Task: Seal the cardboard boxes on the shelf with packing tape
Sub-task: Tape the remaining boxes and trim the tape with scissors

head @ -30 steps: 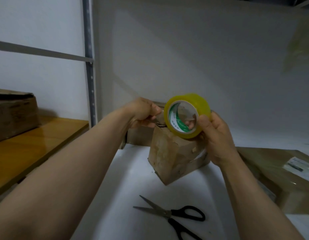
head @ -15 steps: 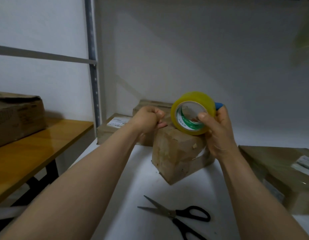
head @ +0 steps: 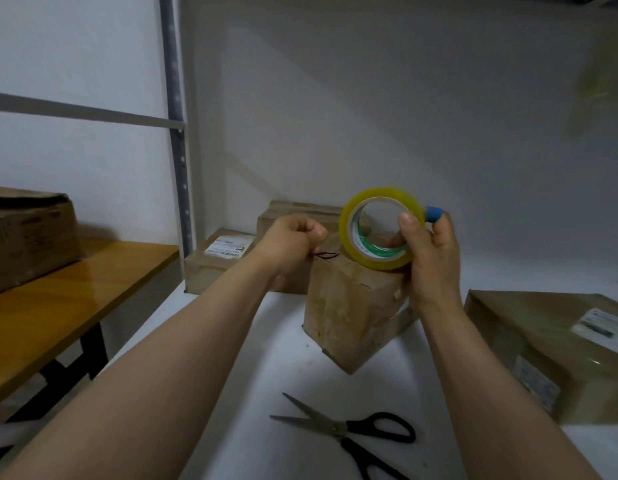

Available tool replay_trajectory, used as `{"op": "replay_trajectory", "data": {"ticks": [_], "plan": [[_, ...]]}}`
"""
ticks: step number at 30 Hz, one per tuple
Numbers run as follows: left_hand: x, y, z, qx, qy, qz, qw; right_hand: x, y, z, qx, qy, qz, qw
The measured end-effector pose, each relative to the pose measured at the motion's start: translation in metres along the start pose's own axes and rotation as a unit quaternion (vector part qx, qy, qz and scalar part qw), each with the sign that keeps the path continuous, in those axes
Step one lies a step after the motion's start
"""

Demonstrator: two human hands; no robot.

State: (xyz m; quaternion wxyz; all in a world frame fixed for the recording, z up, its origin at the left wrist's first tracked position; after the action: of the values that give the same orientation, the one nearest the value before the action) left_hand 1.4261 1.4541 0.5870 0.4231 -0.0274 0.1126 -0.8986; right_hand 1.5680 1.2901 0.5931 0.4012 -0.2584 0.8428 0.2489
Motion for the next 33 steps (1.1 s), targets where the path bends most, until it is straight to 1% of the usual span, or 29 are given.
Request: {"op": "replay_trajectory", "data": {"ticks": [2, 5, 8, 10, 13, 16, 18, 20, 21, 24, 25, 28, 31, 33], "plan": [[0.006, 0.003, 0.001, 0.005, 0.000, -0.011, 1.000, -0.002, -0.001, -0.001, -0.022, 0.012, 0.003, 1.000], [0.008, -0.004, 0.005, 0.049, -0.021, -0.010, 0.999, -0.003, -0.002, 0.001, -0.063, 0.035, 0.012, 0.997], [0.004, -0.014, 0.018, 0.032, 0.000, 0.010, 0.999, -0.003, 0.005, -0.004, -0.078, 0.038, -0.005, 0.996], [0.000, -0.019, 0.024, 0.019, 0.000, 0.019, 1.000, -0.005, 0.009, -0.010, -0.096, 0.036, -0.003, 0.995], [-0.003, -0.013, 0.023, 0.035, -0.042, -0.045, 0.997, -0.006, 0.012, -0.015, -0.125, 0.059, 0.034, 0.990], [-0.005, -0.005, 0.016, 0.039, -0.062, -0.085, 0.994, -0.009, 0.013, -0.025, -0.100, 0.070, 0.044, 0.992], [-0.009, -0.007, 0.012, 0.048, -0.067, -0.077, 0.994, -0.011, 0.011, -0.034, -0.073, 0.056, 0.037, 0.995], [-0.014, -0.016, 0.010, 0.070, -0.070, -0.052, 0.994, -0.013, 0.006, -0.041, -0.036, 0.027, 0.030, 0.999], [-0.016, -0.020, 0.009, 0.087, -0.069, -0.043, 0.993, -0.013, 0.004, -0.040, -0.031, 0.026, 0.026, 0.999], [-0.018, -0.027, 0.009, 0.106, -0.071, -0.032, 0.991, -0.007, 0.006, -0.025, -0.089, 0.089, 0.030, 0.992], [-0.019, -0.028, 0.008, 0.110, -0.078, -0.030, 0.990, -0.005, 0.008, -0.020, -0.109, 0.103, 0.015, 0.989], [-0.022, -0.034, -0.003, 0.156, -0.125, -0.022, 0.980, 0.001, 0.016, -0.018, -0.145, 0.112, -0.070, 0.981], [-0.021, -0.030, -0.019, 0.229, -0.173, -0.036, 0.957, 0.009, 0.015, -0.023, -0.137, 0.096, -0.126, 0.978], [-0.020, -0.024, -0.027, 0.270, -0.184, -0.043, 0.944, 0.014, 0.013, -0.026, -0.117, 0.079, -0.136, 0.981]]}}
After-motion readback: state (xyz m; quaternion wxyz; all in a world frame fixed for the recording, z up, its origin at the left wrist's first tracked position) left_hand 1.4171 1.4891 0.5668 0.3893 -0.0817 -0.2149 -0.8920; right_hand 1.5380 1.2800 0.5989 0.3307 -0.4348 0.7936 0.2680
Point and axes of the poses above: each hand's wrist, its own x-axis away from the middle knuckle, its own y-axis out of the palm, z = x × y, the point moved 7 cm from there along -x, towards the middle knuckle, and after that the axes turned 15 degrees about -y, right-handed, at the moved point
